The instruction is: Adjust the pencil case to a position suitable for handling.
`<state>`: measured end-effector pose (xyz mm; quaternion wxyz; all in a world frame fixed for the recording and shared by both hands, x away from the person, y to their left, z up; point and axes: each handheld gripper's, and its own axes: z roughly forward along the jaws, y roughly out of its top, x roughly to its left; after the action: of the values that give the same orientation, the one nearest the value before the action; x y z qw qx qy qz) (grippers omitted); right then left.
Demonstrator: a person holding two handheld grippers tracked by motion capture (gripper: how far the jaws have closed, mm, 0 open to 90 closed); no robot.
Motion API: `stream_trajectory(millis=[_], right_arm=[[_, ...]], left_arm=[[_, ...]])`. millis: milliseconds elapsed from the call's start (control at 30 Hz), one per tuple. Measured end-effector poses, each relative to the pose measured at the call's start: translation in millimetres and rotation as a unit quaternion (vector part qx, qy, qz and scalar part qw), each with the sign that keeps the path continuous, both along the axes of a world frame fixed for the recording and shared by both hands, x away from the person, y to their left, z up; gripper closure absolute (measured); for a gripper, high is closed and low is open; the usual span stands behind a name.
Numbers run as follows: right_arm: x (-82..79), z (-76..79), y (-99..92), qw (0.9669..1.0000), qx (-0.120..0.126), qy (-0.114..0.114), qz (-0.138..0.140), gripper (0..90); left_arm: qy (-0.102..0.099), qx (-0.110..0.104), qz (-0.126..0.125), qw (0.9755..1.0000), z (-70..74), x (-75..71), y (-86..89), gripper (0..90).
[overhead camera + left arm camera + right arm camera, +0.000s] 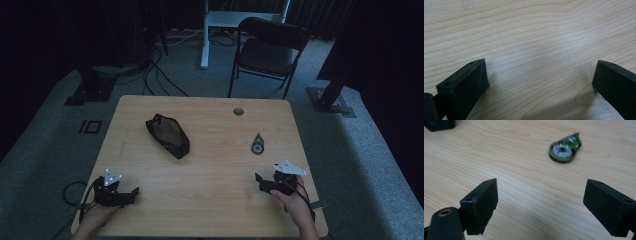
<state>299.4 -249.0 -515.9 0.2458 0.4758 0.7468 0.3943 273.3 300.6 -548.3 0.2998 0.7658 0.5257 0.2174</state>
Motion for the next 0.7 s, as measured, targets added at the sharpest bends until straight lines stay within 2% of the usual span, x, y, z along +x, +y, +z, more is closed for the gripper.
stream_trajectory(millis=[300, 700], right_arm=[[6.6, 13.1, 22.3, 0.9994, 0.011, -0.016, 0.030, 12.4], [12.3, 15.0, 47.6, 0.9977, 0.020, -0.023, 0.061, 12.5]], left_arm=[[0.000, -0.001, -0.001, 1.0000, 0.0, 0.3, 0.2, 0.4], [0.000, 0.000, -0.003, 1.0000, 0.0, 0.1, 0.7, 0.4]])
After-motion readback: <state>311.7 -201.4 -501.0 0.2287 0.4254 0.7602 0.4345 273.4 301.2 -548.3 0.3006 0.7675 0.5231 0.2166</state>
